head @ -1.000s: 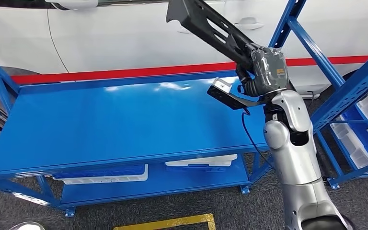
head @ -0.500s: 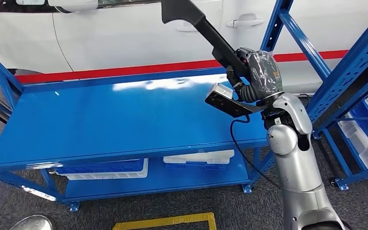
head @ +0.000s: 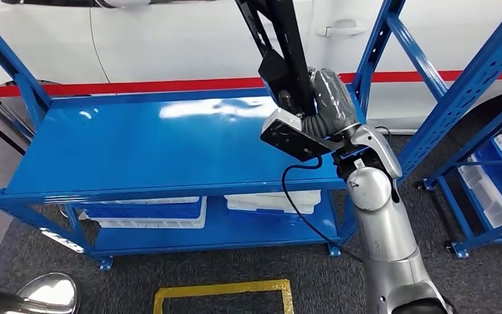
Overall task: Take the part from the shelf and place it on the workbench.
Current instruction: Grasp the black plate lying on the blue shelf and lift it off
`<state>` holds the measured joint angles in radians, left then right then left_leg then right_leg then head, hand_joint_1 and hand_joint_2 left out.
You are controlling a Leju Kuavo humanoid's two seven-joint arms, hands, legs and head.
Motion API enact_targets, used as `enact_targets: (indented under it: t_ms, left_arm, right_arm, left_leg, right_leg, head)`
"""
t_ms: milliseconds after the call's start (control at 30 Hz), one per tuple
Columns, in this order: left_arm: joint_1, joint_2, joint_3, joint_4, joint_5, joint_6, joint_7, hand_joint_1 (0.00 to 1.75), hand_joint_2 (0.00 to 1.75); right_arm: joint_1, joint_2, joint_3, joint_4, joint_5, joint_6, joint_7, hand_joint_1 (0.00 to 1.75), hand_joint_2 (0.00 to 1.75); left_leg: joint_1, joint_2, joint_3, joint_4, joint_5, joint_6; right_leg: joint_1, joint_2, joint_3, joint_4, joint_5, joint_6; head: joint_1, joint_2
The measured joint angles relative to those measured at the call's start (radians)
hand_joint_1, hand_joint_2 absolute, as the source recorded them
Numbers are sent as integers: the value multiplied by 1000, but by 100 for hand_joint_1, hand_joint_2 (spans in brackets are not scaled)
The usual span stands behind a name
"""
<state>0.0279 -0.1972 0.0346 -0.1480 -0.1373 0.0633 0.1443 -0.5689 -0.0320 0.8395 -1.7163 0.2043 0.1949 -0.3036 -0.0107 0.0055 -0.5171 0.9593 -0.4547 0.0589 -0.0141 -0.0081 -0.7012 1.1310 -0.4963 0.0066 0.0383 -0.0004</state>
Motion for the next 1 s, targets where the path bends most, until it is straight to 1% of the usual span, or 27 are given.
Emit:
enact_targets:
  t_ms: [33, 67, 100, 133, 167, 200, 267, 300, 333, 400, 433, 467, 500, 533, 567, 600, 633, 667, 700, 733, 767, 800, 833, 867, 933, 967, 1000]
  left_arm:
    - [0, 0, -2, 0, -4, 0, -1, 0, 175]
    - [0, 0, -5, 0, -8, 0, -2, 0, 175]
    - [0, 0, -10, 0, -15, -1, 0, 0, 175]
    - [-1, 0, -15, 0, -23, -2, 3, 0, 175]
    - [-1, 0, -21, 0, -31, -5, 8, 0, 175]
    - [-1, 1, -27, 0, -40, -12, 15, 0, 175]
    - [-2, 5, -42, 0, -57, -28, 31, 0, 175]
    - [-1, 8, -49, 0, -63, -36, 38, 0, 175]
    - [-1, 11, -56, 0, -67, -41, 43, 0, 175]
    - [0, 15, -67, 1, -72, -47, 48, 0, 175]
    - [0, 16, -70, 1, -71, -47, 48, 0, 175]
    - [0, 17, -72, 1, -68, -42, 44, 0, 175]
    - [0, 18, -73, 1, -61, -35, 36, 0, 175]
    - [0, 18, -73, 1, -53, -27, 26, 0, 175]
    - [0, 18, -73, 1, -46, -20, 16, 0, 175]
    - [1, 18, -73, 1, -43, -17, 8, 0, 175]
    - [0, 18, -73, 1, -42, -16, 4, 0, 175]
    - [0, 19, -73, 1, -40, -14, 0, 0, 175]
    - [0, 20, -73, 1, -36, -10, -6, 0, 175]
    - [-1, 23, -73, 1, -31, -4, -13, 0, 175]
    - [-1, 26, -73, 1, -26, 2, -20, 0, 175]
    - [0, 28, -73, 1, -23, 6, -26, 0, 175]
    - [0, 29, -73, 1, -22, 7, -31, 0, 175]
    - [1, 29, -73, 1, -23, 8, -34, 0, 175]
    - [-2, 30, -73, 2, -24, 7, -37, 0, 175]
    - [-3, 29, -73, 2, -24, 7, -38, 0, 175]
    - [-5, 29, -73, 3, -24, 6, -39, 0, 175]
  right_arm:
    - [-1, -3, 5, 0, 9, -2, -1, 175, 175]
    - [1, -10, 11, -1, 23, -4, -2, 175, 175]
    - [5, -21, 17, -4, 42, -7, -5, 175, 175]
    - [11, -37, 23, -9, 63, -10, -9, 175, 175]
    - [18, -54, 27, -17, 82, -12, -14, 175, 175]
    - [25, -72, 31, -26, 101, -12, -19, 175, 175]
    - [35, -99, 41, -41, 133, -13, -26, 175, 175]
    - [38, -109, 45, -46, 143, -14, -29, 175, 175]
    - [41, -116, 49, -50, 149, -15, -30, 175, 175]
    - [45, -125, 53, -56, 153, -17, -31, 175, 175]
    - [46, -127, 55, -58, 153, -17, -29, 175, 175]
    - [47, -129, 57, -60, 152, -19, -26, 175, 175]
    - [47, -131, 58, -62, 150, -20, -21, 175, 175]
    - [48, -133, 58, -64, 147, -22, -16, 175, 175]
    - [49, -135, 58, -65, 144, -22, -12, 175, 175]
    - [50, -136, 58, -65, 142, -22, -8, 175, 175]
    - [50, -135, 59, -65, 139, -22, -1, 175, 175]
    - [49, -129, 60, -64, 137, -22, 12, 175, 175]
    - [47, -116, 61, -61, 138, -23, 31, 175, 175]
    - [45, -99, 63, -57, 140, -25, 50, 175, 175]
    - [41, -80, 65, -51, 144, -29, 68, 175, 175]
    - [36, -62, 67, -44, 148, -34, 81, 175, 175]
    - [32, -47, 70, -36, 152, -40, 89, 175, 175]
    - [28, -37, 73, -29, 155, -46, 93, 175, 175]
    - [23, -26, 77, -17, 160, -56, 96, 175, 175]
    - [21, -25, 77, -13, 164, -62, 97, 175, 175]
    - [18, -25, 77, -10, 169, -68, 97, 175, 175]
  left_leg:
    - [1, 1, -14, 2, 9, 2]
    - [1, 1, -29, 7, 17, 1]
    - [2, 1, -45, 14, 23, -1]
    - [3, 1, -62, 24, 28, -3]
    - [6, -1, -79, 35, 32, -6]
    - [8, -2, -95, 49, 35, -10]
    - [8, -5, -123, 75, 39, -20]
    - [6, -5, -132, 83, 42, -26]
    - [4, -4, -137, 86, 48, -32]
    - [5, -5, -144, 90, 52, -44]
    - [6, -5, -151, 102, 35, -50]
    - [8, -6, -162, 131, 0, -55]
    - [11, -6, -176, 177, -49, -60]
    - [12, -6, -189, 236, -98, -64]
    - [14, -6, -198, 293, -133, -67]
    - [15, -6, -198, 334, -146, -68]
    - [15, -6, -186, 348, -136, -67]
    - [14, -6, -158, 330, -111, -63]
    - [12, -6, -115, 281, -85, -56]
    - [9, -6, -62, 210, -74, -45]
    - [5, -5, -12, 135, -75, -36]
    - [1, -5, 22, 80, -79, -30]
    - [-3, -5, 37, 46, -83, -27]
    - [-6, -6, 38, 30, -75, -26]
    - [-3, -6, 27, 10, -42, -21]
    - [0, -5, 21, -4, -24, -19]
    - [3, -4, 12, -13, -7, -17]
  right_leg:
    - [-2, 2, -14, 62, -46, 4]
    - [-5, 3, -24, 119, -74, 8]
    - [-8, 3, -23, 156, -81, 12]
    - [-10, 3, -8, 162, -68, 16]
    - [-13, 3, 24, 132, -43, 20]
    - [-16, 3, 68, 75, -26, 23]
    - [-14, 5, 138, -34, -21, 20]
    - [-11, 7, 152, -62, -28, 14]
    - [-7, 9, 151, -68, -28, 5]
    - [-10, 8, 139, -70, -14, -12]
    - [-12, 7, 131, -71, -5, -22]
    - [-14, 5, 122, -74, 5, -31]
    - [-14, 3, 111, -74, 14, -37]
    - [-13, 3, 99, -74, 24, -41]
    - [-12, 3, 87, -74, 34, -42]
    - [-10, 2, 73, -73, 44, -42]
    - [-8, 1, 61, -73, 54, -41]
    - [-6, 1, 48, -72, 64, -41]
    - [-3, 2, 37, -72, 73, -41]
    - [-1, 4, 27, -72, 83, -39]
    - [0, 4, 20, -73, 93, -37]
    - [-1, 4, 17, -77, 103, -32]
    - [-4, 3, 16, -83, 114, -26]
    - [-5, 1, 16, -92, 127, -19]
    - [-5, 0, 12, -111, 142, -7]
    - [-3, 1, 4, -105, 127, -2]
    - [-2, 3, -10, -75, 88, 2]
  head:
    - [0, 0]
    - [0, 0]
    - [0, 0]
    - [0, 0]
    - [0, 0]
    - [0, 0]
    - [0, 0]
    - [0, 0]
    - [0, 0]
    - [0, 0]
    - [0, 0]
    - [0, 0]
    - [-1, 0]
    - [-1, 0]
    - [-1, 0]
    - [-1, 0]
    - [-1, 0]
    - [-1, 0]
    - [-1, 0]
    - [-1, 0]
    - [-1, 0]
    - [-1, 0]
    - [-1, 0]
    - [-1, 0]
    - [-1, 0]
    - [0, 0]
    - [0, 0]
